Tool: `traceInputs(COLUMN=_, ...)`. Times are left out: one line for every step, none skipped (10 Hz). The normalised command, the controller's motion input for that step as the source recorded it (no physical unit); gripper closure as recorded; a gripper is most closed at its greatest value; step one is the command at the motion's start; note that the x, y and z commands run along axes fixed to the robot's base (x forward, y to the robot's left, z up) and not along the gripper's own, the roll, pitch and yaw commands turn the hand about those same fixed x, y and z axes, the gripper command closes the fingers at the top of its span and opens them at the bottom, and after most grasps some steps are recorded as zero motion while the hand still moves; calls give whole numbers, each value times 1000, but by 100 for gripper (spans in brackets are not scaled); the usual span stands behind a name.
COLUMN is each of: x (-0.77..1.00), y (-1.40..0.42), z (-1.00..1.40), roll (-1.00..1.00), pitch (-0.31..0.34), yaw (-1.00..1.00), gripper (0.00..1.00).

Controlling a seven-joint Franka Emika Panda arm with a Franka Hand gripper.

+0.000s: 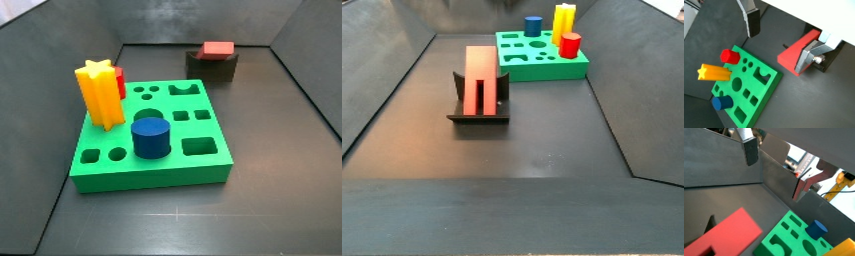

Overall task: Pick up the double-square object. Move up. Rotate the double-square object. Place the double-square object on the fixture. Regrasp the double-square object. Move to above the board. Insert the double-square object.
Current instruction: Regrasp the double-square object.

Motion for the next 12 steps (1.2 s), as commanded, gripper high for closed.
traceInputs(x=-68, y=-633, z=376, roll=1000, pitch=9, yaw=13, gripper=0)
traceInputs(x=-39, y=-379, z=94, roll=1000, pitch=5, yaw=14, gripper=0)
traceInputs(x=-27, y=-250, z=43, roll=1000, pitch=4, yaw=14, gripper=0)
traceInputs(x=-30, y=-37, z=57, roll=1000, pitch=3, yaw=15, gripper=0)
traceInputs(x=-27, y=-38, z=24, roll=1000, pitch=-2, yaw=15, gripper=0)
traceInputs(x=-26, y=-42, z=14, roll=1000, pitch=-6, yaw=16, gripper=0)
traceInputs(x=-27, y=-24, z=15, roll=1000, pitch=-10, yaw=17, gripper=0)
traceInputs(x=-27, y=-22, z=18, roll=1000, pitch=-13, yaw=18, gripper=0)
traceInputs(x=-19, y=-17, z=10, roll=1000, pitch=-18, yaw=19, gripper=0)
traceInputs(x=-11, y=-19, z=6, roll=1000, pitch=-22, yaw=20, gripper=0)
traceInputs(x=-4, y=-20, z=6, roll=1000, pitch=-24, yaw=21, gripper=0)
traceInputs(x=-6, y=-15, z=4, roll=1000, pitch=-21, yaw=22, gripper=0)
